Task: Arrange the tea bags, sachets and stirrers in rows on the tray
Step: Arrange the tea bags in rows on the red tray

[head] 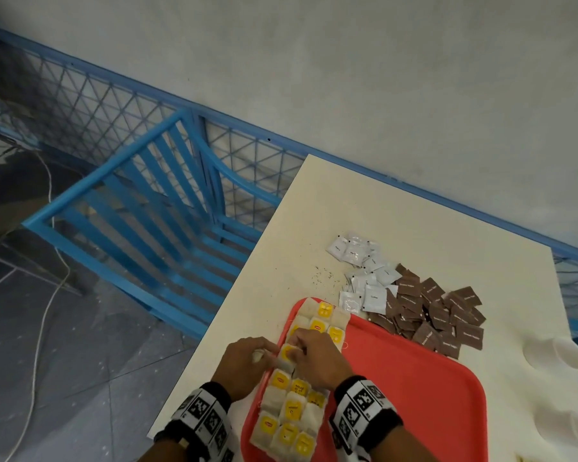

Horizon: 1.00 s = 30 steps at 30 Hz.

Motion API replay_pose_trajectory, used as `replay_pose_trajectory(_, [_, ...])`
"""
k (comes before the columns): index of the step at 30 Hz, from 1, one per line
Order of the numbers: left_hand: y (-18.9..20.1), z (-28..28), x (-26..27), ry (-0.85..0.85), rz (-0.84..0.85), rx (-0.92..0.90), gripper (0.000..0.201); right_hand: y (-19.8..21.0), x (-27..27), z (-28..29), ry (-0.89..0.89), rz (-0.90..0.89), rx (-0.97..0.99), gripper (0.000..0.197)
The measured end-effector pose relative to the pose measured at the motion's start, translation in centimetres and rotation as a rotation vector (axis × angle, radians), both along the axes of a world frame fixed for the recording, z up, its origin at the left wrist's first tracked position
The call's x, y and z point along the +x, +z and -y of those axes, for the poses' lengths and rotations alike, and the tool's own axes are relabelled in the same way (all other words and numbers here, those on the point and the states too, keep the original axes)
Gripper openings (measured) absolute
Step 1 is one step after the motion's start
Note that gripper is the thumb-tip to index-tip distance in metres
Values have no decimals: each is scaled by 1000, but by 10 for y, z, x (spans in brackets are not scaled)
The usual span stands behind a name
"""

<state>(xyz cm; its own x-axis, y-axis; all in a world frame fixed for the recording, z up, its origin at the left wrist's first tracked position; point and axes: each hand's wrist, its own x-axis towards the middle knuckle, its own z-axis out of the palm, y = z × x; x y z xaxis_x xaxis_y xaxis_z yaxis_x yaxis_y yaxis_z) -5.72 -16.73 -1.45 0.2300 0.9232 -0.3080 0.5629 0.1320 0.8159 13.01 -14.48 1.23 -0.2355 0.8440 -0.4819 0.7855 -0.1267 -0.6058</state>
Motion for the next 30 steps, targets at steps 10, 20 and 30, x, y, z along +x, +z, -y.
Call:
replay_pose_trajectory(10, [-14, -4, 11, 24, -129, -56, 14, -5, -4, 1, 3, 17, 60, 31])
replay_pose_trajectory(20, [25, -11, 16, 289, 136, -200, 28, 4, 1, 2, -86, 15, 135, 16])
replay_pose_trajectory(30, [81, -16, 49, 532, 1245, -921, 56, 87, 51, 35, -159, -294, 264, 14])
